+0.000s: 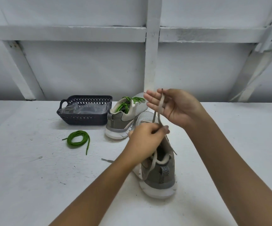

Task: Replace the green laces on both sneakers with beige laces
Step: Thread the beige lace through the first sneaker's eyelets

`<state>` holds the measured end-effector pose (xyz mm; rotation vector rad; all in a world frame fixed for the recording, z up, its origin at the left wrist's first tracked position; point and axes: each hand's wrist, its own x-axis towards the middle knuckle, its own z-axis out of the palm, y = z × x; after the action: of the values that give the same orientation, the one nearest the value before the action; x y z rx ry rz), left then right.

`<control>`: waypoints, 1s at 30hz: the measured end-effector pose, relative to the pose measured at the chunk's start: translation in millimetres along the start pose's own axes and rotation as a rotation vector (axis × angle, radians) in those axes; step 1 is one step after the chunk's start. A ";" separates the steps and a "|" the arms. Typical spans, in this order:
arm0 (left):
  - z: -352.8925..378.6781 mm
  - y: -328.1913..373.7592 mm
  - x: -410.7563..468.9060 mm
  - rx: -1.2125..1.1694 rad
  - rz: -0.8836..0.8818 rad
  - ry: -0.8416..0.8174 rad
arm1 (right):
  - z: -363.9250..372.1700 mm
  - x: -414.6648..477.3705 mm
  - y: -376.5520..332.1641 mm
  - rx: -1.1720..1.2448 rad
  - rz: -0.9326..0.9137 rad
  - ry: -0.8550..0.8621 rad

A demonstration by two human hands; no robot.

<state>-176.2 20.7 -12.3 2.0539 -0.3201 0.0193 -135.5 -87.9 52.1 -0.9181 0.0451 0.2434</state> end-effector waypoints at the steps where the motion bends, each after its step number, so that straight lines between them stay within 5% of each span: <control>1: -7.0 2.5 2.1 -0.136 -0.029 0.010 | -5.3 0.3 1.8 -0.013 0.005 0.022; 6: -43.3 6.4 31.1 -0.596 -0.102 0.122 | -33.6 -5.1 16.7 -0.133 0.161 -0.005; 10: -47.5 8.4 50.4 -0.544 -0.139 0.106 | -35.2 -14.2 26.9 -0.340 0.175 -0.094; 18: -37.6 5.2 60.0 -0.426 -0.121 0.082 | -43.3 -18.0 28.5 -0.521 -0.038 0.002; 24: -24.0 -3.2 48.4 0.120 -0.124 0.097 | -64.4 -17.0 38.4 -1.049 -0.224 0.243; 30: 1.5 -17.5 21.7 0.583 -0.015 0.063 | -87.5 -21.0 51.0 -1.152 -0.182 0.272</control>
<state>-151.3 22.6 -24.9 2.6261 -0.2809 0.1866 -161.8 -131.4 -38.0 -2.0873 0.0734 -0.0584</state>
